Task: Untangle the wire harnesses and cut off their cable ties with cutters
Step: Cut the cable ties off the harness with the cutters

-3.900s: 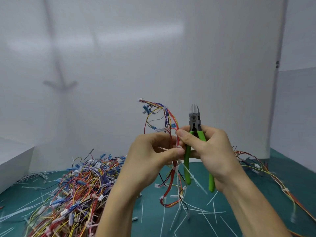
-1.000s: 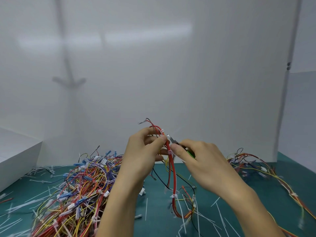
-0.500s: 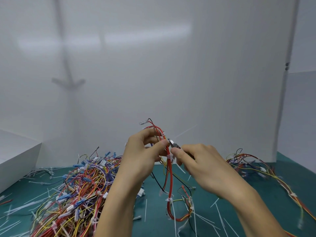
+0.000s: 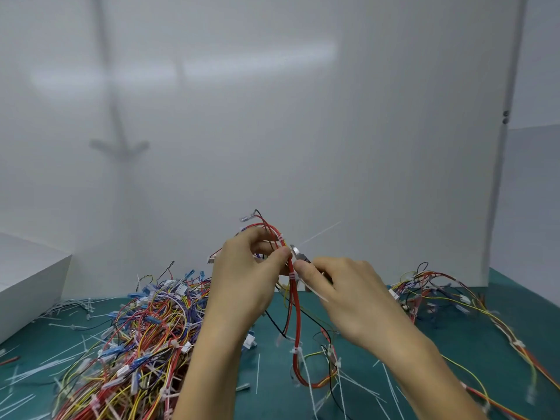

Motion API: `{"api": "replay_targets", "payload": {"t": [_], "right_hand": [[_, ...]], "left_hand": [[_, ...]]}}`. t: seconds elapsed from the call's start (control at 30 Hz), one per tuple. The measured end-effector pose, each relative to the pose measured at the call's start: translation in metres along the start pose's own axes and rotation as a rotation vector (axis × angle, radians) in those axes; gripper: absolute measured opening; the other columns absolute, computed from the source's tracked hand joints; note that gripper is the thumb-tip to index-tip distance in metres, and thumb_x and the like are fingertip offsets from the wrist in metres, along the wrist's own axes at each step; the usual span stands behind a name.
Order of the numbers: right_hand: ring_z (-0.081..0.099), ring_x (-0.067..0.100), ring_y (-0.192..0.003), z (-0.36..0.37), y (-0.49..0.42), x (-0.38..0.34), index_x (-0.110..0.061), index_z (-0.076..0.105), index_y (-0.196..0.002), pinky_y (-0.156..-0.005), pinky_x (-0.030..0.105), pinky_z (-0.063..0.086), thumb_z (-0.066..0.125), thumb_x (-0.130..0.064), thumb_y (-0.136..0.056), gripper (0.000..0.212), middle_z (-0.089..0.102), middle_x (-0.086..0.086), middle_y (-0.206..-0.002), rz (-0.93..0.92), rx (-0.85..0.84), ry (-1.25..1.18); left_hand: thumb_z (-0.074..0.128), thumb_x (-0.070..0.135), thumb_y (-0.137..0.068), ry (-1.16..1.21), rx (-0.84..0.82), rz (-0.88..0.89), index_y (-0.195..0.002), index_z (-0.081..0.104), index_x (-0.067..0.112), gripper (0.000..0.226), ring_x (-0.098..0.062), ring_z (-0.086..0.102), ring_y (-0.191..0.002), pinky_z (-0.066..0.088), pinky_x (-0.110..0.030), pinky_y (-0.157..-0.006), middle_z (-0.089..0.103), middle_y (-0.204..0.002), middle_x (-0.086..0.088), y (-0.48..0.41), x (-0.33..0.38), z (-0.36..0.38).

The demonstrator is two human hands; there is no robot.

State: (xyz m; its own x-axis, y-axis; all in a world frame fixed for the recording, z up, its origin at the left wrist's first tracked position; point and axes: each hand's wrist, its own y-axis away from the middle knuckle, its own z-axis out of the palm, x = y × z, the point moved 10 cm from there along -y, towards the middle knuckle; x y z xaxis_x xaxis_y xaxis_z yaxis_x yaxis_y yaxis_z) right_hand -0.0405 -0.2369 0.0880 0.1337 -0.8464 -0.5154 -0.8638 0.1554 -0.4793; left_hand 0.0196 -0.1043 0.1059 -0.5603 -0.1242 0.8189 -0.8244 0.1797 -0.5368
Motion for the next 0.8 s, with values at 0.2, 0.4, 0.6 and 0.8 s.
{"api": "replay_targets", "payload": {"t": [0.2, 0.4, 0.6, 0.8], "right_hand": [[0.042, 0.015, -0.056, 0.0018, -0.0002, -0.0017, -0.026, 0.047, -0.067, -0.052, 0.030, 0.029, 0.030, -0.061, -0.098, 0.050, 0.046, -0.003, -0.058, 0.002, 0.016, -0.018], [0.043, 0.019, -0.060, 0.0047, -0.0008, -0.0023, -0.023, 0.047, -0.065, -0.057, 0.035, 0.032, 0.031, -0.060, -0.097, 0.051, 0.048, 0.000, -0.060, 0.012, -0.017, -0.035], [0.043, 0.020, -0.061, 0.0064, 0.0004, 0.0001, -0.016, 0.049, -0.065, -0.058, 0.036, 0.033, 0.034, -0.058, -0.099, 0.056, 0.051, 0.005, -0.062, 0.030, -0.044, -0.045], [0.051, 0.024, -0.065, 0.0029, 0.0011, -0.0034, -0.012, 0.057, -0.070, -0.062, 0.039, 0.041, 0.032, -0.060, -0.097, 0.060, 0.061, 0.010, -0.068, 0.024, -0.020, -0.072]], "left_hand": [[0.071, 0.011, -0.086, 0.062, 0.007, -0.021, -0.078, 0.063, 0.028, 0.020, -0.008, 0.072, -0.061, 0.060, -0.046, -0.076, 0.073, -0.068, 0.008, 0.0007, 0.0010, -0.0007], [0.070, 0.012, -0.086, 0.042, -0.014, -0.015, -0.081, 0.066, 0.028, 0.017, -0.014, 0.073, -0.065, 0.060, -0.050, -0.077, 0.073, -0.071, 0.008, 0.0003, 0.0005, 0.0006], [0.070, 0.010, -0.085, 0.028, -0.033, -0.013, -0.083, 0.066, 0.026, 0.017, -0.014, 0.073, -0.064, 0.059, -0.051, -0.077, 0.072, -0.068, 0.008, 0.0001, -0.0007, 0.0032], [0.072, 0.010, -0.083, 0.003, -0.011, 0.012, -0.084, 0.066, 0.027, 0.018, -0.023, 0.071, -0.069, 0.059, -0.050, -0.077, 0.071, -0.073, 0.007, -0.0016, -0.0015, -0.0004]]}}
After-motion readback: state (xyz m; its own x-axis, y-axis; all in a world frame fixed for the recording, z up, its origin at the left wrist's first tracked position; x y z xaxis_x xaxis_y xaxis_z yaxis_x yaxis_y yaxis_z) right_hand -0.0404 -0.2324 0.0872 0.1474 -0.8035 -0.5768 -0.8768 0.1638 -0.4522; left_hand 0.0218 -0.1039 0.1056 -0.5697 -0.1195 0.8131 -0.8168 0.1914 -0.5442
